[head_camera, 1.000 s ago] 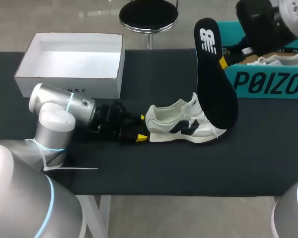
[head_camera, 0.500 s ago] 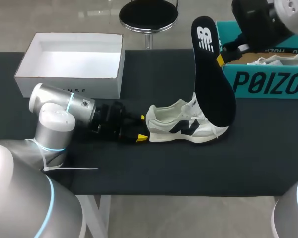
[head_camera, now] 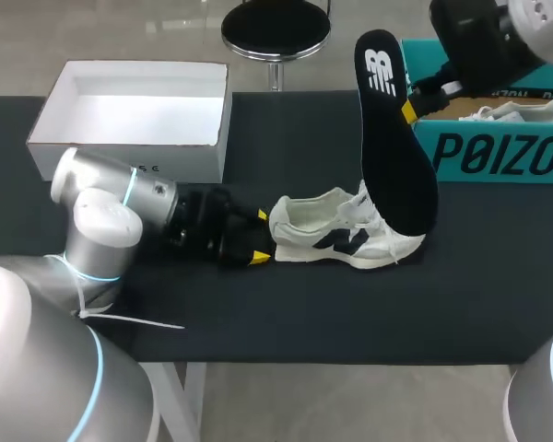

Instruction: Take the shoe out of the shoebox, open the shoe tongue, remove and reinsert the insole, then place the shoe into the shoebox

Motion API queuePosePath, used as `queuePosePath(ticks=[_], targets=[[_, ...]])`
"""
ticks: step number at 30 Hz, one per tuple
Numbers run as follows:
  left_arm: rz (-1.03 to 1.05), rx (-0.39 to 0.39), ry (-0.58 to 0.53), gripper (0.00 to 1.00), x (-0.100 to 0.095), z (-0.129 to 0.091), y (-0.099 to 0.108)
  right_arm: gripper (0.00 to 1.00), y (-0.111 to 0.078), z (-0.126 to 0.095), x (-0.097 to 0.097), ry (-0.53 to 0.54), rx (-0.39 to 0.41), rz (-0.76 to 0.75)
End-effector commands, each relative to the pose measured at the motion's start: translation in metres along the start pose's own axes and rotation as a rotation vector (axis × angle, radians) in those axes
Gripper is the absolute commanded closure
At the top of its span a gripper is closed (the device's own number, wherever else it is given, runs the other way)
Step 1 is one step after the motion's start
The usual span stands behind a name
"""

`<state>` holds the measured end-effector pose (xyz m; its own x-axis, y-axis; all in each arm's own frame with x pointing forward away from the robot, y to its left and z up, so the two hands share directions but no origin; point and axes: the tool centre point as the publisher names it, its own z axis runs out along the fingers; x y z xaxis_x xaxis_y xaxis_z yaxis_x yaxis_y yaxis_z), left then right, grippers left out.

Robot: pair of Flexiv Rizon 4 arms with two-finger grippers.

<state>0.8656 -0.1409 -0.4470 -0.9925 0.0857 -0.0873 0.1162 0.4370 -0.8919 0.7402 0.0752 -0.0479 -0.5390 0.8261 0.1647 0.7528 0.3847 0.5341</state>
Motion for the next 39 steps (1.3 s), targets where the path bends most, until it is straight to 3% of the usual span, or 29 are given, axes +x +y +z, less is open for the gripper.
queuePosePath(ticks=[1,6,14,19,31,39], targets=[[0.005,-0.054,0.003,0.00,0.000,-0.006,-0.007,1.00,0.003,0.002,0.000,0.000,0.006,0.001],[0.059,-0.135,0.039,0.00,-0.005,-0.015,-0.017,1.00,0.003,0.002,0.000,0.000,0.006,0.001],[0.142,-0.351,0.116,0.00,-0.022,-0.052,-0.034,1.00,0.003,0.002,0.000,0.000,0.006,0.001],[0.112,-0.368,0.186,0.00,-0.031,-0.070,-0.044,1.00,0.003,0.002,0.000,0.000,0.006,0.001],[0.124,-0.585,0.415,0.00,-0.024,-0.047,-0.066,1.00,0.003,0.002,0.000,0.000,0.006,0.001],[0.164,-0.577,0.420,0.00,-0.021,-0.039,-0.087,1.00,0.003,0.002,0.000,0.000,0.006,0.001]])
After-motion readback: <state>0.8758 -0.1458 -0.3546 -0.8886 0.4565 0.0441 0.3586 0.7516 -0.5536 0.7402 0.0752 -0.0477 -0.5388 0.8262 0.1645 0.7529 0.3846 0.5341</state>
